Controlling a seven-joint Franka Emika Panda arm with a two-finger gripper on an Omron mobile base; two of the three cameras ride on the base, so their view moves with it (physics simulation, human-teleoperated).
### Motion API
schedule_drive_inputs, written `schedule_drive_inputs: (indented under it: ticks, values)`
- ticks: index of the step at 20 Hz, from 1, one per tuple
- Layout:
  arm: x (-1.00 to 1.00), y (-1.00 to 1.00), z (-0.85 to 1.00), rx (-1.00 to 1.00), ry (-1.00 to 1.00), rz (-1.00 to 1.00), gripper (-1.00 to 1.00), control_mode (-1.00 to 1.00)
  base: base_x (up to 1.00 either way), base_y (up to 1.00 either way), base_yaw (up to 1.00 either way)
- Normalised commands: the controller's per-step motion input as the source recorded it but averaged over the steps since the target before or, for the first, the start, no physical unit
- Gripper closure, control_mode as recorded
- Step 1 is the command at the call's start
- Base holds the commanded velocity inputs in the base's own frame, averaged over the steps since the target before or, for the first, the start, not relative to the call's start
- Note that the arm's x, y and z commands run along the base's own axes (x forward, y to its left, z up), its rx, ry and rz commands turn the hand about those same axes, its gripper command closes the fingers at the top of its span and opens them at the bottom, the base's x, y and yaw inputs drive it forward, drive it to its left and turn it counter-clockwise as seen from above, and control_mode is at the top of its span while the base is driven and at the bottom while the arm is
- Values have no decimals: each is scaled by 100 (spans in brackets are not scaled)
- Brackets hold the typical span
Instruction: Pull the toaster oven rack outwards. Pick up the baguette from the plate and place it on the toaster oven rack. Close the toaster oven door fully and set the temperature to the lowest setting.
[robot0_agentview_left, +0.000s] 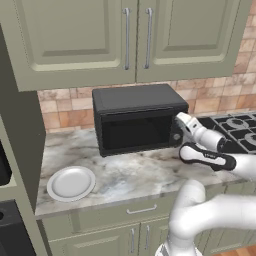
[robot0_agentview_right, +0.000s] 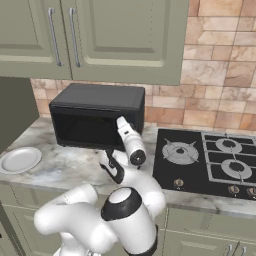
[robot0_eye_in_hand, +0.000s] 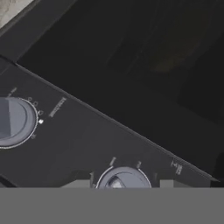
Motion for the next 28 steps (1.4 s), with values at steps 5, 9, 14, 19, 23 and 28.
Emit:
schedule_drive_inputs:
  ticks: [5,9,14,19,23,28]
  values:
    - [0,0,0,-28,-24,-9,100,-100,0,0,0]
    - [0,0,0,-27,-22,-5,100,-100,0,0,0]
    - [-3,0,0,-25,-18,-1,100,-100,0,0,0]
    - [-4,0,6,-21,-12,0,100,-100,0,0,0]
    - [-19,0,6,-18,-9,0,100,-100,0,0,0]
    - [-16,0,1,-19,-8,0,100,-100,0,0,0]
